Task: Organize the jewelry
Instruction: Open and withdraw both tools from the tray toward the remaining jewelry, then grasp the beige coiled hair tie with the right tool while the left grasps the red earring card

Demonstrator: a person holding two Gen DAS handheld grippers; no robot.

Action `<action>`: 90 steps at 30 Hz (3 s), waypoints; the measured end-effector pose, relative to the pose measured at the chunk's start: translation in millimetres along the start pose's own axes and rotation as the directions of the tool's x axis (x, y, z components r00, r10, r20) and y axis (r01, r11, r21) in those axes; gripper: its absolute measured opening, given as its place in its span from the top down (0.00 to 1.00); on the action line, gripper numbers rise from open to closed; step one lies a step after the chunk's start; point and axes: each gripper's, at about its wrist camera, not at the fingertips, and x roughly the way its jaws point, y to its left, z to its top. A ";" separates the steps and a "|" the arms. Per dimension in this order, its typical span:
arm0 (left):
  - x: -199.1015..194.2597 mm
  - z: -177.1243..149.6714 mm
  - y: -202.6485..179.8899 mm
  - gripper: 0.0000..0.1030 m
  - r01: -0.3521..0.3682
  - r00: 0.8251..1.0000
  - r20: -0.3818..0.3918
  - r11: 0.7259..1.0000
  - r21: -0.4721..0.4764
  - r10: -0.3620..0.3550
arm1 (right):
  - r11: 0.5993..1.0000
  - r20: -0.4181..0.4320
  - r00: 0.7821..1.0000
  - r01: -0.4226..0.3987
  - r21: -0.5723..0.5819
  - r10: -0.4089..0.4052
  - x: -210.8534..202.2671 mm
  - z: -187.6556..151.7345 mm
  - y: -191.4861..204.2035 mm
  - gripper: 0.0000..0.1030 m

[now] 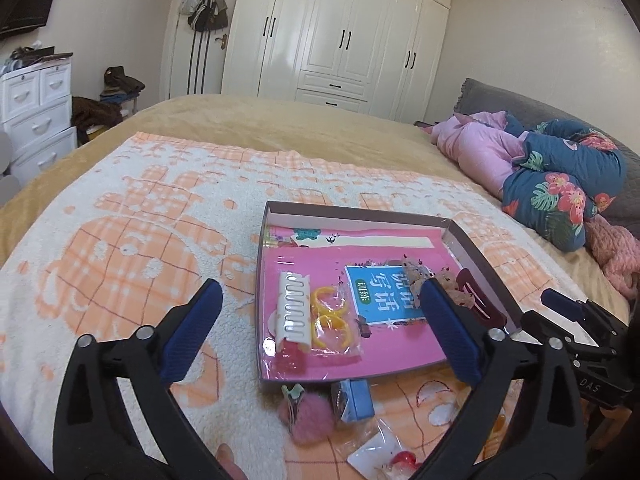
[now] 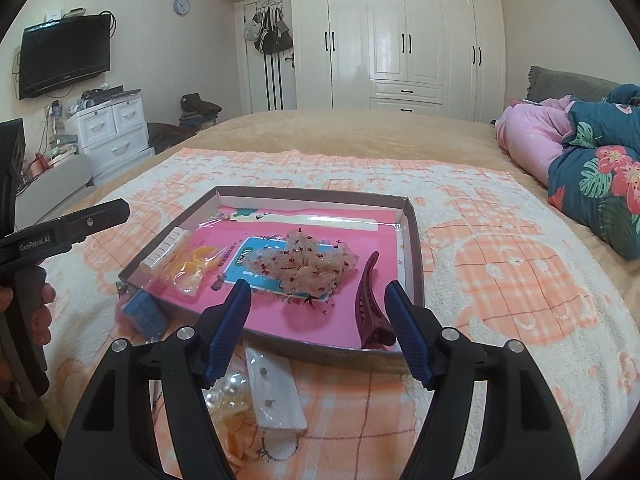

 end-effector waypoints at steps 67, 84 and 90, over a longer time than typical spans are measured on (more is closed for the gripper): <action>-43.9 -82.4 -21.3 0.11 0.028 0.985 -0.173 0.998 0.061 -0.017 | 0.993 -0.194 0.974 -0.114 0.006 0.113 -37.5 -88.1 48.0 0.29; -4.4 -103.4 -34.0 0.11 0.078 0.946 -0.317 0.996 0.039 -0.062 | 0.997 -0.210 0.977 -0.046 -0.054 0.034 -24.2 -102.4 44.3 0.83; 5.8 -105.8 -44.9 0.11 0.062 0.945 -0.326 0.997 0.054 -0.041 | 0.998 -0.201 0.979 -0.050 -0.026 0.044 -31.1 -102.2 30.8 0.84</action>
